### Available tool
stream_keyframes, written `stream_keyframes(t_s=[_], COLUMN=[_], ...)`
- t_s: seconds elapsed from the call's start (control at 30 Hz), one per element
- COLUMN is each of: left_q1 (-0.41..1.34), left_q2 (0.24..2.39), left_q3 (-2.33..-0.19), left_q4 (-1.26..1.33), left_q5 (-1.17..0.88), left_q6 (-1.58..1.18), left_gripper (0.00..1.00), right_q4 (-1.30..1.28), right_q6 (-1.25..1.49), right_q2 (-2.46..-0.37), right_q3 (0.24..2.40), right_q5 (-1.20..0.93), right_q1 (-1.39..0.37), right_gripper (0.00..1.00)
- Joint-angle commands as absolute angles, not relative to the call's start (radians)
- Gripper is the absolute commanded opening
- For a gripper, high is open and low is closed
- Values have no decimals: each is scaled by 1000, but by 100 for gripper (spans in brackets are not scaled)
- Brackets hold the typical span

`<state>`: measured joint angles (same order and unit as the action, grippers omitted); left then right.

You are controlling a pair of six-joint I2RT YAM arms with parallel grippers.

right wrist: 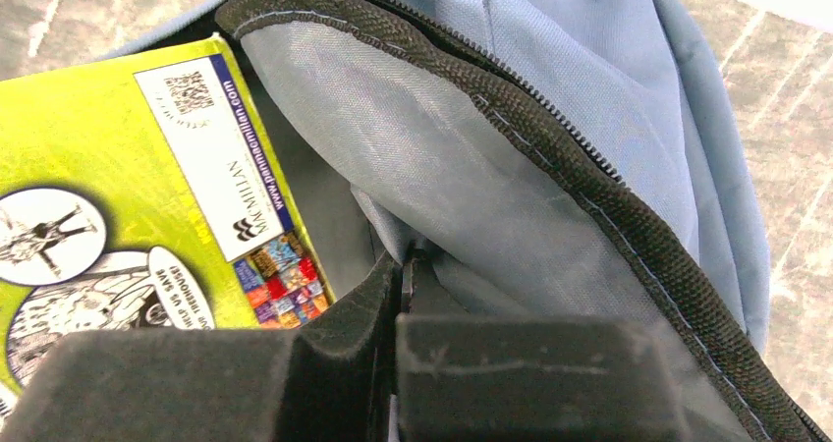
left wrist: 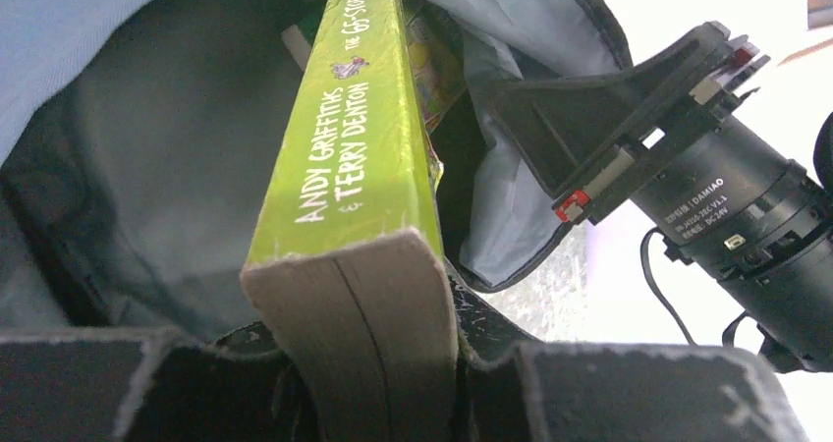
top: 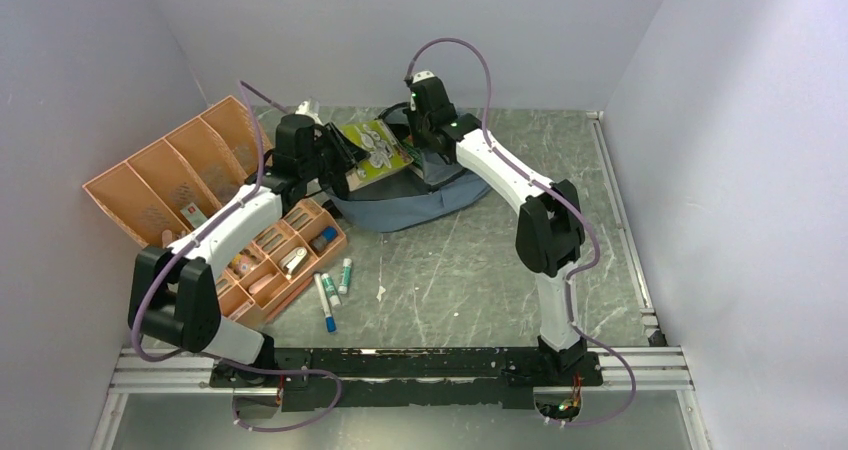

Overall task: Pack the student bag
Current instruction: Place the book in the student bag.

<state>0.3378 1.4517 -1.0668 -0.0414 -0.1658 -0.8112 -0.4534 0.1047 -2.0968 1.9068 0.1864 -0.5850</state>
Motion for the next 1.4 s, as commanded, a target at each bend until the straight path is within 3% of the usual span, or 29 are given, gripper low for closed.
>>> stream_keyframes(t_s=[0.0,0.47,0.87,1.37], left_q1=[349,385,434,434], left_q2=[1461,1665,1538,1835], left_q3=[-1099,-1126,-972,-1208], left_q4=[159,369,379,681], left_q5=[-194,-256,-194,-270], left_q6=[-906,-1098,-1106,-1074], left_gripper=[5,5,5,5], right_q4=[-360,-363,-354,-338], right_q6=[146,163,161,195], right_q2=[-2022,-2010,-2012,-1978], right_q3=[1909,1919,1896,1843], right_q5=[141,111,152,84], right_q1=[-580,-579,-578,-580], right_gripper=[0,0,0,0])
